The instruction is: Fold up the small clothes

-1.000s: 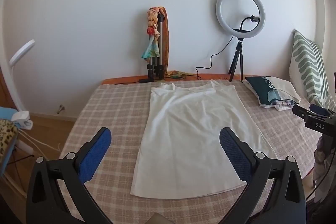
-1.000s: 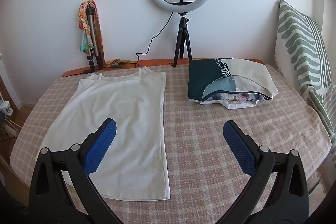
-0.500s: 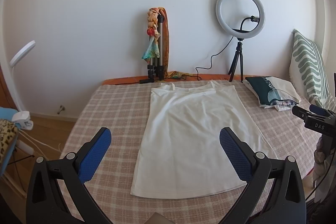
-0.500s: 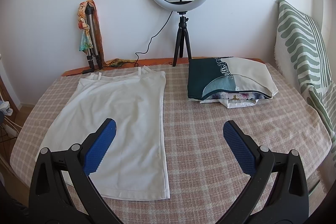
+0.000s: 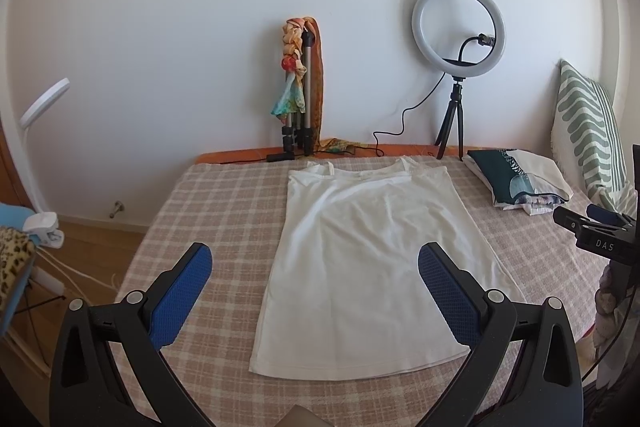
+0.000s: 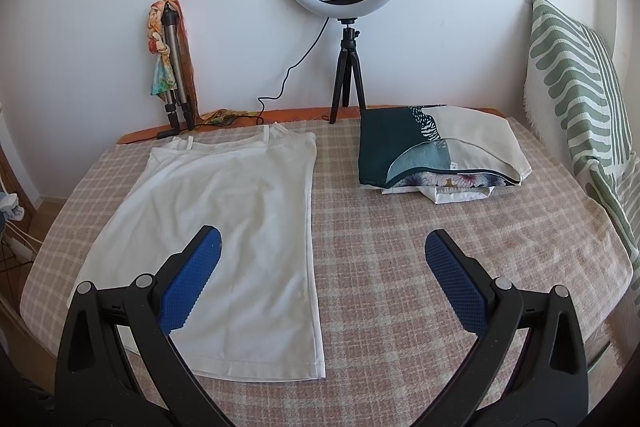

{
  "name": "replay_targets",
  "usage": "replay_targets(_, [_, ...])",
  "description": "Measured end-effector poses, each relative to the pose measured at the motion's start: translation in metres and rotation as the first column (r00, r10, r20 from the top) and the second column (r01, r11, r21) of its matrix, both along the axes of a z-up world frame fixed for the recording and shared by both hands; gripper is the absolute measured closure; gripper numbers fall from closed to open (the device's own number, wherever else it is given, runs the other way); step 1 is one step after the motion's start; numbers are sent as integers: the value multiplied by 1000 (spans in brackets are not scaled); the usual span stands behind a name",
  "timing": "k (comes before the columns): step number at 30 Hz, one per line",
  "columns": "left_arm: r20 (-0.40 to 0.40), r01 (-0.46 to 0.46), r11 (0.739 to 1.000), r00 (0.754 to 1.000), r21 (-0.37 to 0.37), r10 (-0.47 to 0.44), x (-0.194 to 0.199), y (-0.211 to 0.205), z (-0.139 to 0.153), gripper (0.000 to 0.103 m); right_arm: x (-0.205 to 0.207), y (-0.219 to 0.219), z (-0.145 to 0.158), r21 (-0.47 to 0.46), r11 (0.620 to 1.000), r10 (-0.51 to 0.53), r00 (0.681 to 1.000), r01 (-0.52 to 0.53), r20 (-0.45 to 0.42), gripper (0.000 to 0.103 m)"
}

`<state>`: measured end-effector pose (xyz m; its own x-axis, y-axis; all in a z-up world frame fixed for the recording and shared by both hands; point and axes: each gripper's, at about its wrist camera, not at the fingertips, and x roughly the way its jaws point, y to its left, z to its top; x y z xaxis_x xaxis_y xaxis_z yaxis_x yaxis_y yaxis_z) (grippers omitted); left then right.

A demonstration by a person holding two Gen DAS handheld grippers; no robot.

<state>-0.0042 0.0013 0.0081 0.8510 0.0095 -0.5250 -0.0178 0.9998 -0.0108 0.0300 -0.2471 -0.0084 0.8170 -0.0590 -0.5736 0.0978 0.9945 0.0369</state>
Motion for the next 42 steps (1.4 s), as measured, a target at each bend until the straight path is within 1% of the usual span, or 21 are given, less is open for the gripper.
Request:
replay_targets(22, [-3, -5, 1000, 1000, -12, 5, -1, 2, 1, 0, 1, 0, 1, 5, 1000, 1, 1000, -1, -7, 0])
replay_targets(23, [-2, -5, 1000, 1000, -12, 5, -2, 3, 1, 0, 1, 4, -7, 4, 1000, 0, 1000, 0, -8, 0])
replay_targets(25, [-3, -4, 1000, 1000, -12, 4, -2, 3, 1, 0, 1, 4, -7, 4, 1000, 0, 1000, 0, -8, 0])
replay_targets(32, [-3, -6, 1000, 1000, -13, 5, -2, 4, 1, 0, 2, 2, -4, 6, 1000, 1, 1000, -1, -9, 0])
replay_targets(39, [-8, -12, 1000, 1000, -13, 12, -1, 8, 2, 0, 2, 12, -10, 4, 1000, 11, 1000, -11, -8, 0])
replay_targets(42, [-9, -16, 1000, 1000, -14, 16, -1, 11, 2, 0, 3, 15, -8, 7, 1000, 16, 1000, -16, -10, 0])
